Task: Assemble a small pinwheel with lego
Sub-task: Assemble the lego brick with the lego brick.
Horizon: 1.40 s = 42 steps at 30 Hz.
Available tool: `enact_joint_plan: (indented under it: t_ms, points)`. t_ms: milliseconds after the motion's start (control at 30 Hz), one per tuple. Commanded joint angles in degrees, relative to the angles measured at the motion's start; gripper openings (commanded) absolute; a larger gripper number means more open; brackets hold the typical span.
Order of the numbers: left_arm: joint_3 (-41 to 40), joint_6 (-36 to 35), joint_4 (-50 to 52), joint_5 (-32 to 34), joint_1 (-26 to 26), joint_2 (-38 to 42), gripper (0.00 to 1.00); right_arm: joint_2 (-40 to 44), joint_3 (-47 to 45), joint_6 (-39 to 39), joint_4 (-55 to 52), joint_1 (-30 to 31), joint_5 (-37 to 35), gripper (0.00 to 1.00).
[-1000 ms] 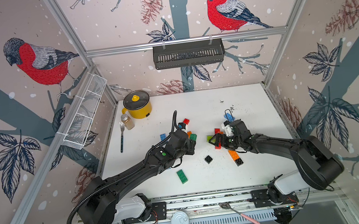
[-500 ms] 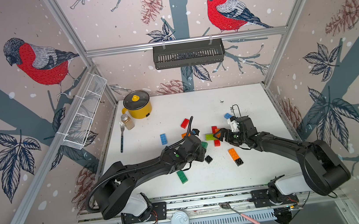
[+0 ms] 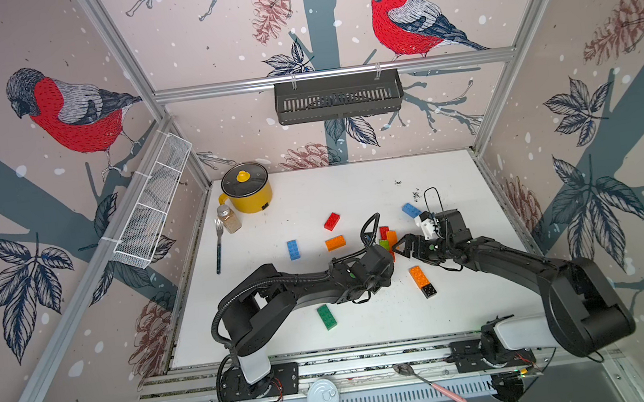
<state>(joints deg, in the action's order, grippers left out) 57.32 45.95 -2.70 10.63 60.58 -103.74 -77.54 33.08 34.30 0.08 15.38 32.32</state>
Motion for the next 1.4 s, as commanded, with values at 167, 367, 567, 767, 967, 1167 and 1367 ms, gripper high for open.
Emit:
enact_joint_plan:
  t_ms: [167,367,567,767,967,1167,1367]
  points:
    - [5.4,3.7,2.7,4.3,0.0,-4.3,0.03,-1.4,0.7,0.5,2.4,-1.6,1.9,0.99]
    - [8.2,3.8,7.0,7.8,-0.8,-6.5,0.03,-1.7,0.6,0.8,3.3,-1.7,2.3,0.99]
    - [7.5,-1.9,4.2,4.1,-3.1,-6.6,0.03,-2.9,0.7,0.4,3.5,-1.7,1.5,0.99]
    - [5.5,-11.8,2.5,-0.7,-4.8,-4.6,0.03,-5.2,1.6,-1.2,2.1,-0.5,-2.6,1.00]
    - [5.9,-16.6,4.3,0.2,-5.2,-5.0,0.02,-7.9,3.3,-0.7,2.7,2.1,-3.0,1.00]
    - [6.3,-19.5,5.0,1.7,-5.2,-4.8,0.01,-9.2,5.1,-0.5,1.9,3.2,-4.8,0.98]
    - [7.1,-21.4,6.3,2.9,-5.1,-5.1,0.00,-11.2,6.5,-0.4,1.1,4.1,-6.4,0.97]
